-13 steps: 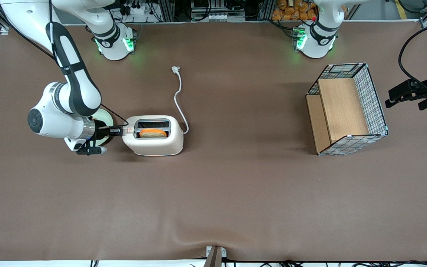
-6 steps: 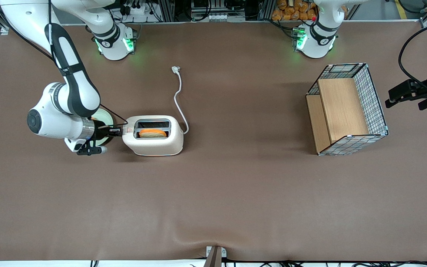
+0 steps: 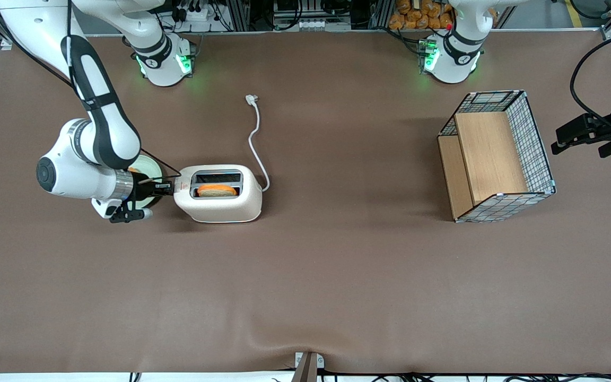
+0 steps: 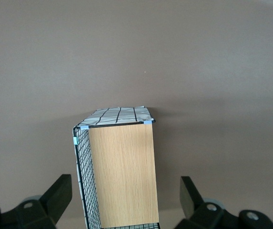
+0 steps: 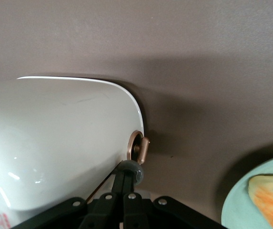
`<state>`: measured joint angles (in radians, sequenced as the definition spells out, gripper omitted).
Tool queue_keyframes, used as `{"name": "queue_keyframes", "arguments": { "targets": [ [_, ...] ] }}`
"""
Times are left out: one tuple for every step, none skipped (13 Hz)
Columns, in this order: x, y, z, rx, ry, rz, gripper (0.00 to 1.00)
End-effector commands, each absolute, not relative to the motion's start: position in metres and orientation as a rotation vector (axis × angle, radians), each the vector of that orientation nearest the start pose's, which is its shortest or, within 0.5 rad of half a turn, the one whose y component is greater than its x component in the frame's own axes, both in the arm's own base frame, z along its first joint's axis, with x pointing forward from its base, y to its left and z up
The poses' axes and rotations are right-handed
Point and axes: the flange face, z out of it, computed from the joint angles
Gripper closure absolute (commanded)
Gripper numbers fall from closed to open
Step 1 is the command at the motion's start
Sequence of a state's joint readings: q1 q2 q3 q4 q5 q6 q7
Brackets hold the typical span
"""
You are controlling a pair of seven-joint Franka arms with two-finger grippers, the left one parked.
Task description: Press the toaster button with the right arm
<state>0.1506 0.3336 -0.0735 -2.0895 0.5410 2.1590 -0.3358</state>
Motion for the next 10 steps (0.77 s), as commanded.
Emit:
{"name": "queue_keyframes", "arguments": {
  "targets": [
    [0.5495, 0.0651, 0.2215, -2.69, -0.071, 0.296, 1.0],
    [0.5495, 0.0651, 0.2215, -2.69, -0.077, 0.294, 1.0],
    [0.5496, 0.0642, 0.2215, -2.689, -0.077, 0.293, 1.0],
    [0.5497, 0.0641, 0.2215, -2.69, -0.077, 0.292, 1.0],
    [0.5497, 0.0641, 0.2215, -2.69, -0.079, 0.291, 1.0],
    [0.5497, 0.064, 0.2208, -2.69, -0.092, 0.288, 1.0],
    [0.5498, 0.0639, 0.22, -2.687, -0.111, 0.283, 1.0],
    [0.5498, 0.0622, 0.2172, -2.686, -0.12, 0.285, 1.0],
    [0.5497, 0.0622, 0.2163, -2.685, -0.131, 0.284, 1.0],
    [0.5496, 0.0613, 0.2155, -2.684, -0.137, 0.284, 1.0]
  ]
}}
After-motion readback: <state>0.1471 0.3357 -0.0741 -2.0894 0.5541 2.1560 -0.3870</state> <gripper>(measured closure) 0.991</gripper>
